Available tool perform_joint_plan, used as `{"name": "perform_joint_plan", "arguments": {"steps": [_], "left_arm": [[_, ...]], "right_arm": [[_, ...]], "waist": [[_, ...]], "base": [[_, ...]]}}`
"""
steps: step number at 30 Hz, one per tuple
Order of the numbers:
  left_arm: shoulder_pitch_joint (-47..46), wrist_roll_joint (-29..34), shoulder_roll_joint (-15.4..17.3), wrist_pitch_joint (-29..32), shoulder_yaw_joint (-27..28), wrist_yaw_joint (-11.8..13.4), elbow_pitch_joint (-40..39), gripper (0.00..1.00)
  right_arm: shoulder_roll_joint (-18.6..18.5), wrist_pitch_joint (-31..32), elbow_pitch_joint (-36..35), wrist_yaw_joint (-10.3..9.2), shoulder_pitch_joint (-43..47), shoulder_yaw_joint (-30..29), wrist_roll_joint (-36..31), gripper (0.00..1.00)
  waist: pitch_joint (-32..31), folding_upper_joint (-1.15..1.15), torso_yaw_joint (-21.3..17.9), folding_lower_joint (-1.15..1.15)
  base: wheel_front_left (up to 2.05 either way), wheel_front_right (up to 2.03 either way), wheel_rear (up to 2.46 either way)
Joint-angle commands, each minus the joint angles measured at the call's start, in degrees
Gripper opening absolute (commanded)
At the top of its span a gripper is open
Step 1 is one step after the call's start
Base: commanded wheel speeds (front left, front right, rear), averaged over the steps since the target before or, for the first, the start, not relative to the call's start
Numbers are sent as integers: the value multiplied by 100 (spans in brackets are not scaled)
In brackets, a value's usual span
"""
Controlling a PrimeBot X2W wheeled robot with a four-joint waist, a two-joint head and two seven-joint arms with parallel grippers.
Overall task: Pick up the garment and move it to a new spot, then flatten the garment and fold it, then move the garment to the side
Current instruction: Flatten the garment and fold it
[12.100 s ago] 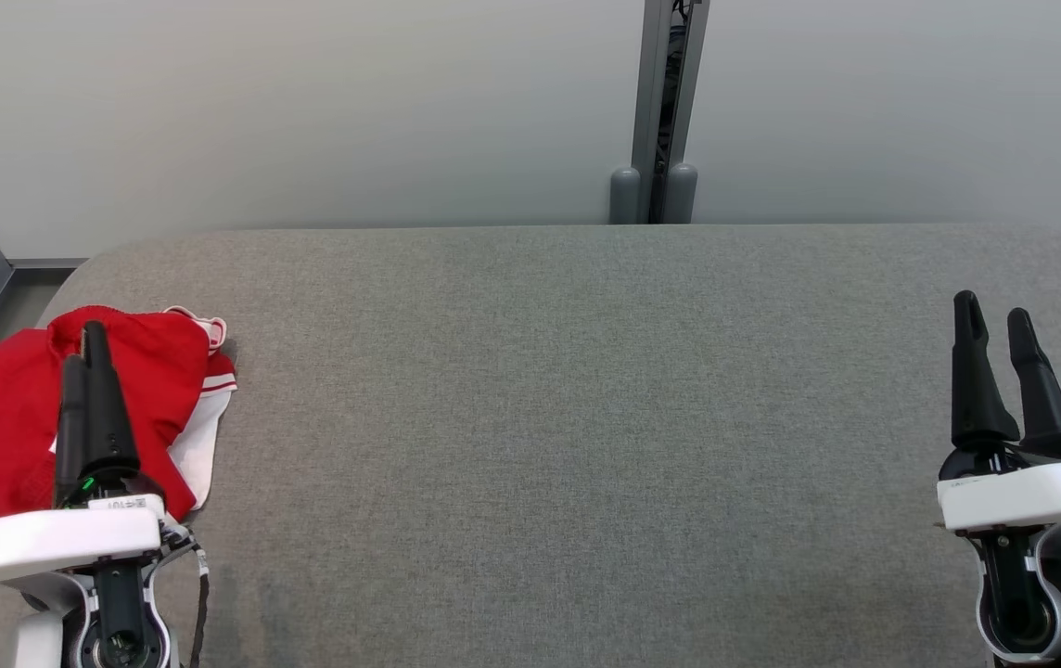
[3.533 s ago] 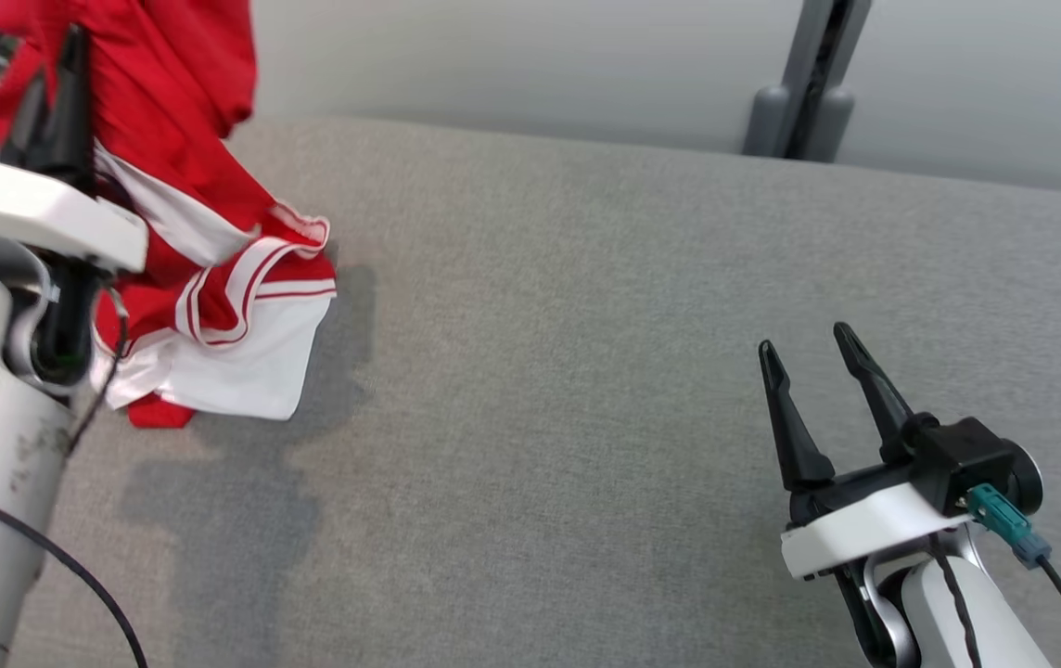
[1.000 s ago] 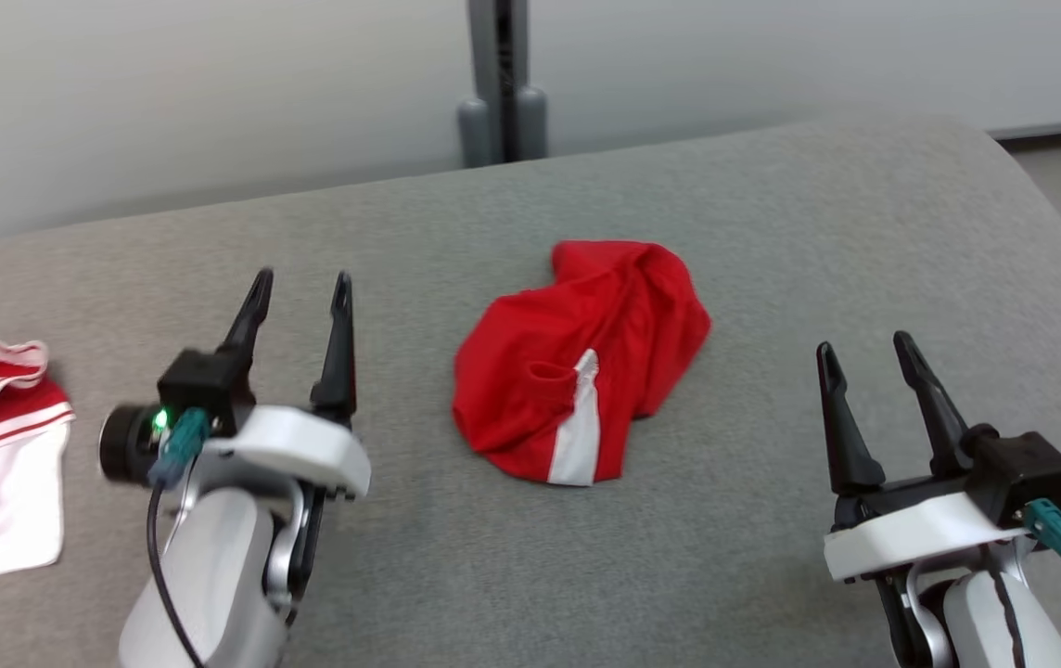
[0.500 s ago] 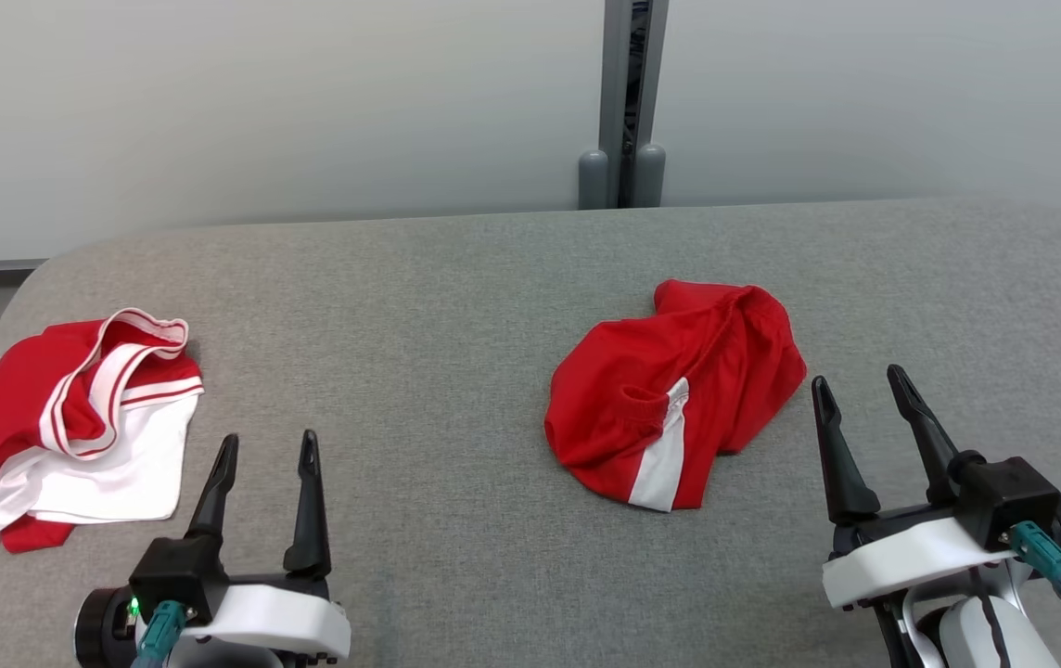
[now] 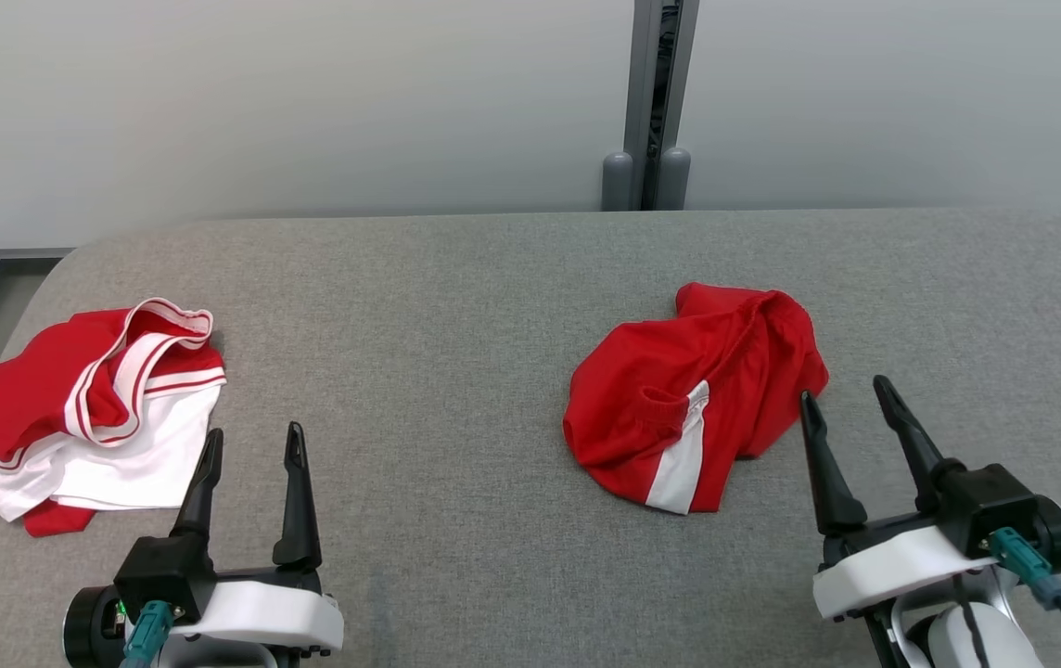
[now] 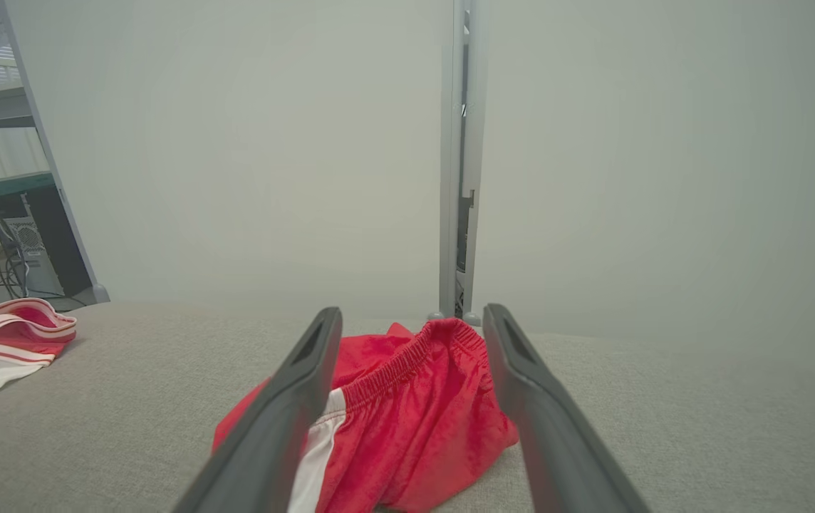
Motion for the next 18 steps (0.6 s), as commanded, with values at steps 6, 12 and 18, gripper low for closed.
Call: {"name": "perform_joint_plan", "arguments": {"steps": [6, 12, 18], "left_arm": [[-27, -4, 19, -1, -74, -16, 86, 100], [-189, -69, 20, -1, -210, -58, 179, 100], [-352, -207, 17, -1, -412, -83, 236, 100]], "right_arm": [[-164, -3, 266, 5, -241, 324, -480, 100], [-1153, 152, 738, 5, -1041, 1352, -693, 100], [-2244, 608, 1089, 5, -2020, 2883, -228, 100]], "waist": [[84, 0, 78, 0], [315, 0, 227, 0], [537, 0, 490, 0]], "base": [[0, 0, 0], [0, 0, 0], [0, 0, 0]]}}
